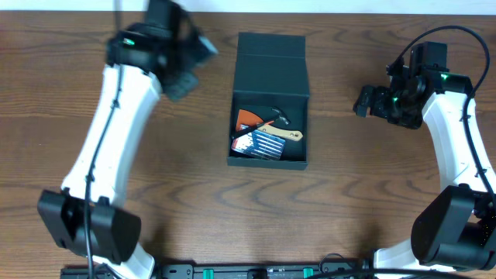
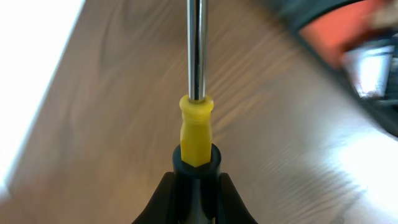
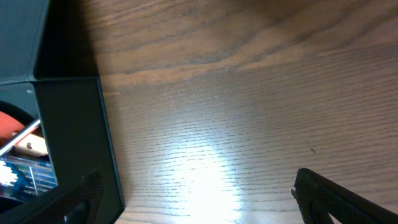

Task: Pack container
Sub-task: 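Carry the yellow screwdriver into the black box and release it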

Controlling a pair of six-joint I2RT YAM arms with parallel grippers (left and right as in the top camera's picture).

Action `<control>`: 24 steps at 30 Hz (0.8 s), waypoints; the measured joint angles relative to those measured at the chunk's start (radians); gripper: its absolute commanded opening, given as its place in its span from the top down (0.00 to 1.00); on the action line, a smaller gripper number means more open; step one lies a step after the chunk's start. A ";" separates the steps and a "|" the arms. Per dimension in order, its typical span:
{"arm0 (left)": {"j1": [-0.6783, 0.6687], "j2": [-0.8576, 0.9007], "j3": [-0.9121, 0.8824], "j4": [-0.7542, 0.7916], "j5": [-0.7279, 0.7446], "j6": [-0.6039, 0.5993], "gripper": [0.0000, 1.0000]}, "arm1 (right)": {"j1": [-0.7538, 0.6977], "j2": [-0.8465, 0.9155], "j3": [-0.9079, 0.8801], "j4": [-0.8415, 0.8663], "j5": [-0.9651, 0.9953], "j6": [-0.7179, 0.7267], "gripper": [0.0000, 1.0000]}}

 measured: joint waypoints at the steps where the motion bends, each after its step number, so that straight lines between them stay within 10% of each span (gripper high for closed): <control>1: -0.040 -0.004 0.000 0.002 0.008 0.034 0.94 | 0.000 0.000 0.000 0.000 0.000 0.000 0.01; 20: -0.366 0.325 -0.002 0.045 0.032 0.368 0.94 | 0.000 0.000 0.000 0.000 0.000 0.000 0.03; 24: -0.364 0.347 -0.002 0.081 0.032 0.393 0.71 | 0.000 0.000 0.000 -0.007 0.000 0.000 0.03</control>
